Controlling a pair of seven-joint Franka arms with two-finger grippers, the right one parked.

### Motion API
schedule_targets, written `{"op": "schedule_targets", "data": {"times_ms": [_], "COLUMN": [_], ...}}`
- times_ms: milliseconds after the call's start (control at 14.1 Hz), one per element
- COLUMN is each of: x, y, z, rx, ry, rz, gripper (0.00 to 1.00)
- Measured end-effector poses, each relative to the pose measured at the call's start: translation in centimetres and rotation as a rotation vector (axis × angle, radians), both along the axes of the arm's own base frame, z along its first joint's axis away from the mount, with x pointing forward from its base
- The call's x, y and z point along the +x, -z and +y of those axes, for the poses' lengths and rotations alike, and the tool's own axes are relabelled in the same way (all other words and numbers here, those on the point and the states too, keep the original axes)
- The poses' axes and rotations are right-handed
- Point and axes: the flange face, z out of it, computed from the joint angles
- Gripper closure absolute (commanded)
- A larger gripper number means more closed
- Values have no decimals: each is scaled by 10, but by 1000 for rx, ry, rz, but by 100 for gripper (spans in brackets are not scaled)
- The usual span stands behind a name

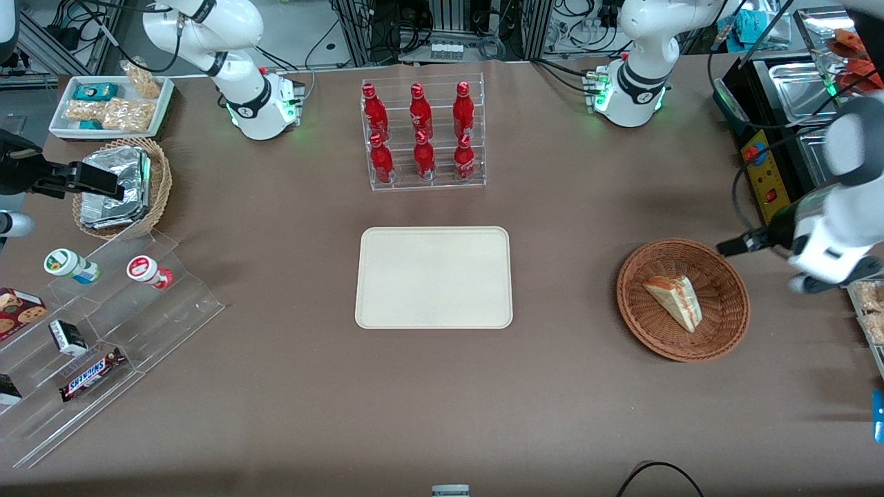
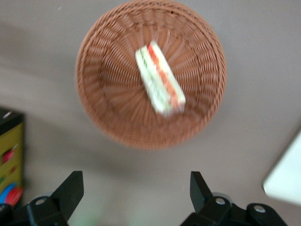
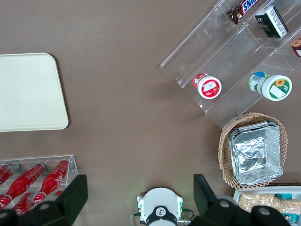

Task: Place sandwich from basket to tray
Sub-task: 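Move the left gripper over the wrapped sandwich in the wicker basket, then lower the left gripper and close it on the wrapped sandwich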

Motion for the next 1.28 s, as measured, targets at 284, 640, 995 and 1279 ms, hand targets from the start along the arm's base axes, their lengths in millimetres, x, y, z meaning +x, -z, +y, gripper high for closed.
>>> {"op": "schedule_targets", "data": {"times_ms": [284, 640, 995, 1279], "x": [-14, -19, -10, -1], "y": [65, 87, 98, 124], "z": [5, -3, -34, -35], "rx": [5, 9, 4, -8], "ry": [-20, -130, -172, -172], "rz": [-78, -143, -169, -138], "gripper": [0, 0, 0, 0]}}
